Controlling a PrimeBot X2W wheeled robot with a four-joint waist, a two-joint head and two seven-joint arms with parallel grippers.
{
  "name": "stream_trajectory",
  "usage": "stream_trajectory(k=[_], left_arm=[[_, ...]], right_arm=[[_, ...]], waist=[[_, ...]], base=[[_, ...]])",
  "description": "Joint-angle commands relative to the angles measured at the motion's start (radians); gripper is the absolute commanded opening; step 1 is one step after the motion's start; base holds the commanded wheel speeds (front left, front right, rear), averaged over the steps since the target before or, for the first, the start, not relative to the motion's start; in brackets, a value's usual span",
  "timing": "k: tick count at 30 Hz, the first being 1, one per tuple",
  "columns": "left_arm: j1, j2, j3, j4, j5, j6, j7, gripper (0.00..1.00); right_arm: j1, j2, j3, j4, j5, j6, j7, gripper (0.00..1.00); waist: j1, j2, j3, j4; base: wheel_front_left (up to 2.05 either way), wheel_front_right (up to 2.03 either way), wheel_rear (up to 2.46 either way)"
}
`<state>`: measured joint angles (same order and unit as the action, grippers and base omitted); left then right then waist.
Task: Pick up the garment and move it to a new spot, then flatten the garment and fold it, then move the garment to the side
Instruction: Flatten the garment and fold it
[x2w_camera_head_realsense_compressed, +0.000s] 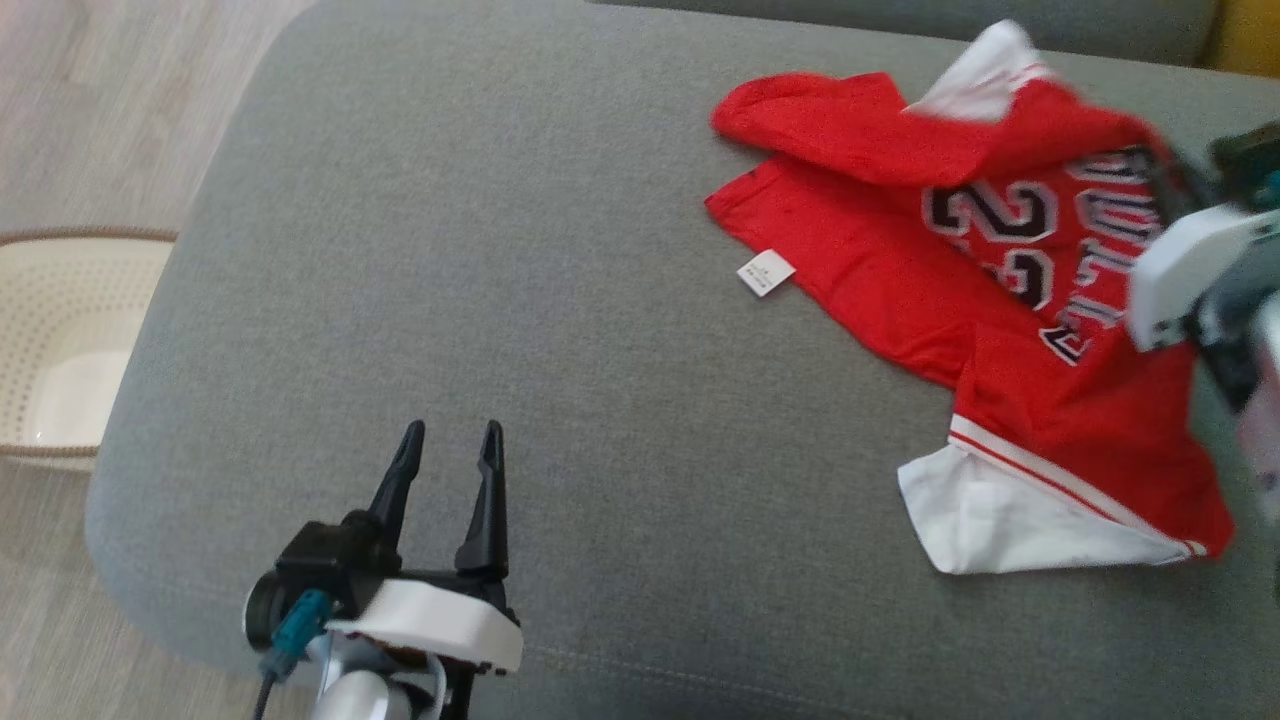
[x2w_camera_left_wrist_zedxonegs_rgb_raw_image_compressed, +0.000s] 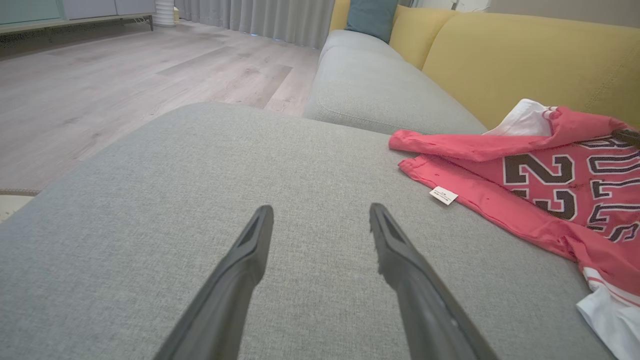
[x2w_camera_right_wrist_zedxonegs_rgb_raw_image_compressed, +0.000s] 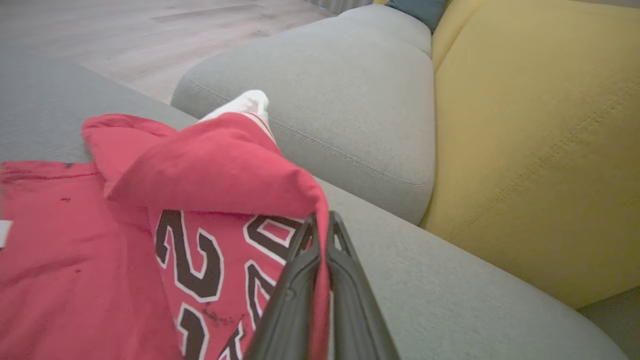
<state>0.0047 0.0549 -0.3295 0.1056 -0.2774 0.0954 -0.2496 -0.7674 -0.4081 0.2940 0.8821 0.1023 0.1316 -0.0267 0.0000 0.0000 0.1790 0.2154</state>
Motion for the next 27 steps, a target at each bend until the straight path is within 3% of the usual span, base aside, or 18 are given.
stream_trajectory(k=[1, 11, 12, 15, 16, 19, 20, 22, 27], left_arm=[[-0.042, -0.005, 0.023, -0.029, -0.006, -0.003, -0.012, 1.0], [-0.076, -0.005, 0.01, -0.042, -0.004, -0.003, -0.012, 1.0], [-0.078, -0.005, 0.01, -0.044, -0.004, -0.002, -0.012, 1.0], [-0.082, -0.005, 0.01, -0.044, -0.003, 0.0, -0.012, 1.0], [-0.082, -0.005, 0.01, -0.044, -0.003, 0.0, -0.012, 1.0], [-0.086, -0.005, 0.01, -0.041, -0.001, -0.001, -0.012, 1.0], [-0.086, -0.005, 0.01, -0.041, -0.001, -0.001, -0.012, 1.0], [-0.086, -0.005, 0.011, -0.04, 0.002, -0.001, -0.012, 1.0], [-0.083, -0.005, 0.014, -0.037, 0.008, -0.004, -0.012, 1.0]], right_arm=[[-0.041, -0.024, -0.013, -0.004, -0.016, -0.001, -0.014, 0.0], [-0.141, -0.079, -0.281, 0.186, -0.151, -0.001, -0.002, 0.03], [-0.141, -0.082, -0.308, 0.197, -0.168, -0.001, -0.002, 0.15], [-0.136, -0.088, -0.382, 0.22, -0.216, -0.001, -0.003, 0.34], [-0.136, -0.088, -0.382, 0.22, -0.216, -0.001, -0.003, 0.34], [-0.128, -0.088, -0.444, 0.227, -0.261, -0.001, -0.012, 0.47], [-0.125, -0.085, -0.462, 0.226, -0.275, -0.001, -0.017, 0.59], [-0.122, -0.077, -0.489, 0.222, -0.301, -0.001, -0.027, 1.0], [-0.122, -0.029, -0.526, 0.19, -0.347, -0.001, -0.077, 1.0]], waist=[[0.0, 0.0, 0.013, 0.015], [0.0, 0.0, 0.078, 0.053], [0.0, 0.0, 0.082, 0.053], [0.0, 0.0, 0.093, 0.049], [0.0, 0.0, 0.093, 0.049], [0.0, 0.0, 0.097, 0.037], [0.0, 0.0, 0.096, 0.031], [0.0, 0.0, 0.094, 0.017], [0.0, 0.0, 0.081, -0.025]], base=[[0.0, 0.0, 0.0], [0.0, 0.0, 0.0], [0.0, 0.0, 0.0], [0.0, 0.0, 0.0], [0.0, 0.0, 0.0], [0.0, 0.0, 0.0], [0.0, 0.0, 0.0], [0.0, 0.0, 0.0], [0.0, 0.0, 0.0]])
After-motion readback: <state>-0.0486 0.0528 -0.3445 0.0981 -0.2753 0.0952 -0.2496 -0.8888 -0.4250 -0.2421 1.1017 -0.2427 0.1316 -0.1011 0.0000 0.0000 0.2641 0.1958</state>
